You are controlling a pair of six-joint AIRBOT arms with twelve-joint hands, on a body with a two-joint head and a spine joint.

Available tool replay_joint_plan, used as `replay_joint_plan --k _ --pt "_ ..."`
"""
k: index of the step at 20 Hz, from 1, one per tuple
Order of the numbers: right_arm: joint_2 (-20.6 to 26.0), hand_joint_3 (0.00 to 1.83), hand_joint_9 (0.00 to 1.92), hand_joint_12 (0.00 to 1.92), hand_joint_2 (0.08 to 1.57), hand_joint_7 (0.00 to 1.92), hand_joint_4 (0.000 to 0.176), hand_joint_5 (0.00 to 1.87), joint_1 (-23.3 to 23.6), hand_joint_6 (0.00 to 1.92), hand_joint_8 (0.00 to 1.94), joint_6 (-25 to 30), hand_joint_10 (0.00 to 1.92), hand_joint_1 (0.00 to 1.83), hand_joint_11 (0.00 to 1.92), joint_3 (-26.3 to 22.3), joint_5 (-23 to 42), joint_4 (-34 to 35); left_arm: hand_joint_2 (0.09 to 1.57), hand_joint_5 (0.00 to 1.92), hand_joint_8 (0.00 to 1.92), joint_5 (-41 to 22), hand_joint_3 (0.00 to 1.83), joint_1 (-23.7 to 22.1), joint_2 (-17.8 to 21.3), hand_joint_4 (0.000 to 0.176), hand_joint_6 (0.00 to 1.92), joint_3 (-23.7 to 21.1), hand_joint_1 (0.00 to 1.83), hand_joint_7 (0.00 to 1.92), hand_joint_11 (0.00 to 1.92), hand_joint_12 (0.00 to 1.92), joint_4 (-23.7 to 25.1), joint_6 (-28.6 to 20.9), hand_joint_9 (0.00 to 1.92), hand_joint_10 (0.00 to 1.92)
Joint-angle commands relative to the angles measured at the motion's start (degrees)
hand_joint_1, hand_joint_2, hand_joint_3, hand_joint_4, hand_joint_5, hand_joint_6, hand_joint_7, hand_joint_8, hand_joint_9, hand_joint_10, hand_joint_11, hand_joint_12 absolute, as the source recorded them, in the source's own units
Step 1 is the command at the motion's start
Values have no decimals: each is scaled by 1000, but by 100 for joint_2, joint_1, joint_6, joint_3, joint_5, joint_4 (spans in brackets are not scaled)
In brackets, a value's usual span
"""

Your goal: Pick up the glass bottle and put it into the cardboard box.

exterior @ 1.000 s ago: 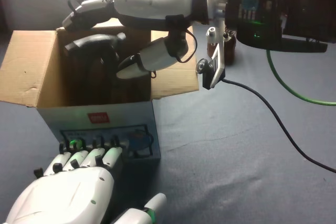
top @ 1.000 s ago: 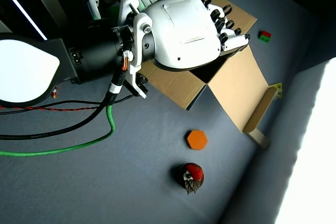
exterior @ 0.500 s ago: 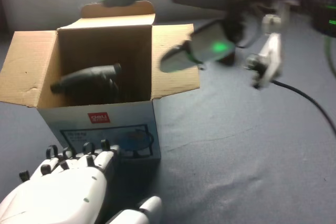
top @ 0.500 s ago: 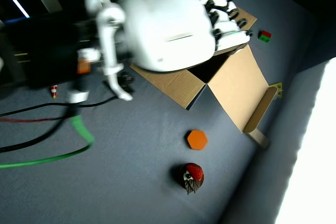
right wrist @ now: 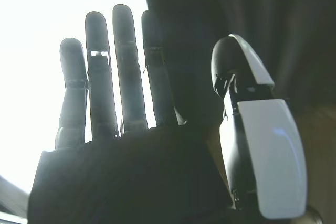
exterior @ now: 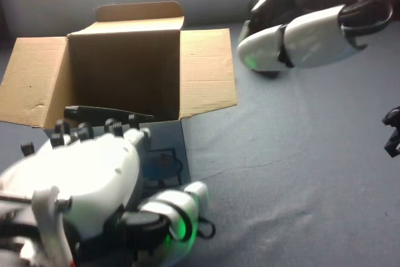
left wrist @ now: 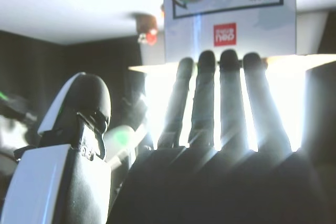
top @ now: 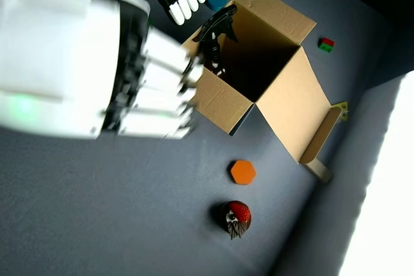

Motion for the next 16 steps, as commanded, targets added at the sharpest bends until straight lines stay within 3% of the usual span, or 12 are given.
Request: replay_joint_plan --k 1,5,7,8,9,10,11,12,13,14,15,16 --pt "65 2 469 1620 1239 684 0 531 -48 660 596 193 919 288 175 -109 -96 -96 1240 183 2 -180 0 -167 -40 0 6 97 211 226 0 293 550 87 187 3" --pt "129 5 503 1625 1251 686 0 528 -501 703 649 795 944 290 208 -373 -409 -657 1226 168 1 18 0 -635 -33 0 1 326 220 209 0 255 410 460 176 1" --pt "123 9 639 1706 1289 744 0 648 -557 1018 851 1004 1196 297 409 -444 -589 -953 1224 308 32 18 0 -842 -24 0 37 373 226 378 0 446 301 637 315 38" --pt "114 7 639 1716 1293 734 0 643 -593 1074 904 1087 1238 300 424 -464 -576 -1067 1224 333 19 17 0 -947 -18 0 29 395 226 405 0 491 224 720 336 31" --pt "111 9 682 1785 1310 777 0 707 -597 1209 1058 1087 1390 316 500 -479 -577 -1086 1240 516 54 18 1 -994 -12 0 64 405 245 637 0 929 202 757 514 74" --pt "111 10 757 1893 1325 847 0 754 -623 1351 1262 1087 1566 360 614 -505 -577 -1089 1267 679 266 36 1 -1071 7 0 147 421 280 824 166 1369 188 806 619 565" --pt "109 10 858 1915 1336 919 0 800 -642 1459 1425 1086 1694 398 767 -537 -589 -1093 1281 725 799 129 2 -1133 40 0 421 438 309 802 327 1661 185 860 643 1141" --pt "110 9 880 1920 1338 930 0 807 -654 1491 1473 1086 1727 406 808 -564 -592 -1101 1287 647 1058 238 2 -1188 61 0 679 465 307 734 360 1746 185 926 615 1351" --pt "115 9 884 1921 1339 933 0 808 -670 1498 1483 1085 1734 408 816 -599 -580 -1115 1289 587 1139 422 1 -1240 80 0 834 511 307 710 360 1770 185 986 595 1421" --pt "115 28 1196 1921 1391 1160 0 957 -684 1600 1684 1085 1884 482 1166 -619 -558 -1146 1281 775 1692 527 0 -1278 100 0 1548 545 543 922 751 1891 185 1030 885 1820" --pt "115 33 1307 1921 1422 1242 0 1029 -688 1700 1797 1086 1914 555 1314 -632 -559 -1165 1306 874 1875 532 6 -1296 106 0 1846 553 657 1065 1040 1915 185 1036 1124 1901" --pt "116 32 1334 1921 1428 1261 0 1044 -699 1727 1826 1086 1920 572 1350 -653 -560 -1171 1314 892 1912 545 8 -1300 125 0 1906 556 680 1097 1112 1920 173 1036 1180 1917"
